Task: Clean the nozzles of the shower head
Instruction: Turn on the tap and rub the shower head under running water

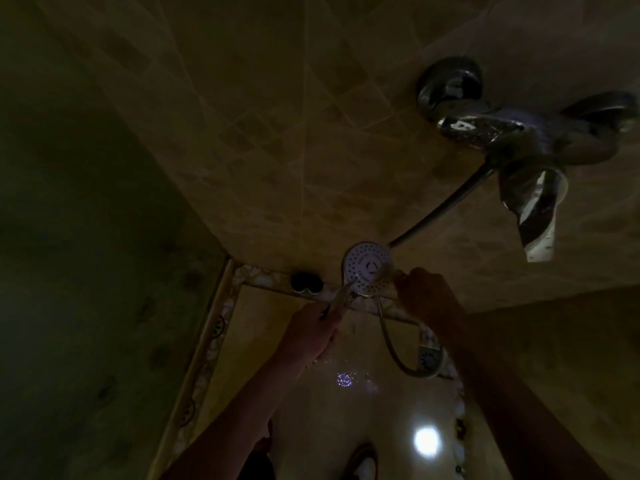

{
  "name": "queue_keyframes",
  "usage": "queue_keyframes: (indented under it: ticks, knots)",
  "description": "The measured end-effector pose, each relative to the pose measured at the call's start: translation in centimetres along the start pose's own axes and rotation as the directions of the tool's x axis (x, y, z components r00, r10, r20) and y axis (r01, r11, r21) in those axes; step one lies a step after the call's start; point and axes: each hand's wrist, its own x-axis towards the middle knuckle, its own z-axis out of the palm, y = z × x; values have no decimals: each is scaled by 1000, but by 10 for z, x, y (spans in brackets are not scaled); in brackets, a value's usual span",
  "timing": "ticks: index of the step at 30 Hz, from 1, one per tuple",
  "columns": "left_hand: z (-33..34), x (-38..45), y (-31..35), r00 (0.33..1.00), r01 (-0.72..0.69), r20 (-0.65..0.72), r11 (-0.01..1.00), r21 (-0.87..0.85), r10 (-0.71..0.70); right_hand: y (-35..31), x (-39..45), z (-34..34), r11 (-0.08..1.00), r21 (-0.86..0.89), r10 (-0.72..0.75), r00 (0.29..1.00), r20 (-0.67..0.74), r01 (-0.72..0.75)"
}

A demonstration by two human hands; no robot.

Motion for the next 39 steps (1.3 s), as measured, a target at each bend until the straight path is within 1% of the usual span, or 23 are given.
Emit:
queue_keyframes:
  ticks: [1,3,5,6,7,9,10,12,14,15,16,17,19,20,21,25,26,27,28,29,32,36,39]
  knots:
    - [0,1,-1,1000,-1,2,1000,-2,1,-1,-6,0,998,33,46,998,45,-47]
    - [1,4,-2,1000,-1,4,1000,-15,1,-1,-9,13,1000,-28,17,988,157,-13]
    - [2,6,-4,1000,2,4,1000,-30,-2,-6,-12,21,995,-55,-66,980,185,77]
    - [3,6,-5,1000,1,5,1000,-28,-1,-13,-13,20,991,-72,-100,984,148,112]
    - [3,5,-5,1000,-2,6,1000,-21,2,-20,-14,15,990,-31,-132,990,58,134]
    - [3,4,-6,1000,-11,1,1000,-1,11,-24,-7,12,991,26,-135,991,-7,135]
    - [3,3,-5,1000,-11,0,1000,5,11,-23,-2,6,989,133,-58,998,2,58]
    - [3,0,-3,1000,-9,4,1000,7,9,-17,3,-2,978,205,39,998,41,-47]
    - [2,-3,-1,1000,-23,4,1000,12,23,-11,-2,-7,983,181,27,999,38,-34]
    - [1,-4,0,1000,-31,-1,999,20,31,-5,-1,-5,995,100,29,999,-31,-25]
    - [1,-5,2,999,-36,-5,999,25,36,-2,-3,-4,992,92,83,996,34,-86]
    - [1,-6,3,999,-40,-6,999,23,40,1,-4,3,996,60,59,997,55,-62]
    - [2,-6,4,999,-41,-9,999,1,41,3,-6,12,989,41,127,955,267,-143]
    - [2,-6,4,999,-37,-12,999,-7,37,-3,-6,17,987,72,118,951,287,-144]
    - [2,-6,4,999,-37,-12,999,-5,37,-8,-9,20,993,72,70,958,280,-93]
    - [1,-6,5,1000,-27,6,1000,8,27,-21,2,13,973,214,53,987,149,-85]
    - [1,-7,6,1000,-20,6,1000,6,20,-22,4,6,964,239,82,985,154,-117]
    - [0,-7,7,1000,-14,6,1000,5,14,-18,6,2,968,210,100,980,171,-136]
    - [-1,-8,8,1000,-14,7,1000,9,14,-15,7,-1,951,249,140,974,181,-183]
    - [-2,-9,9,1000,-20,6,1000,9,20,-7,9,1,941,285,149,980,135,-183]
    - [-5,-11,11,999,-30,-13,999,-12,30,4,1,10,940,254,187,968,168,-226]
    - [-4,-12,11,999,-40,-20,999,-22,40,2,-11,32,945,248,152,959,239,-211]
    - [-4,-12,10,999,-35,-27,999,-9,35,-9,-9,32,951,275,83,974,210,-140]
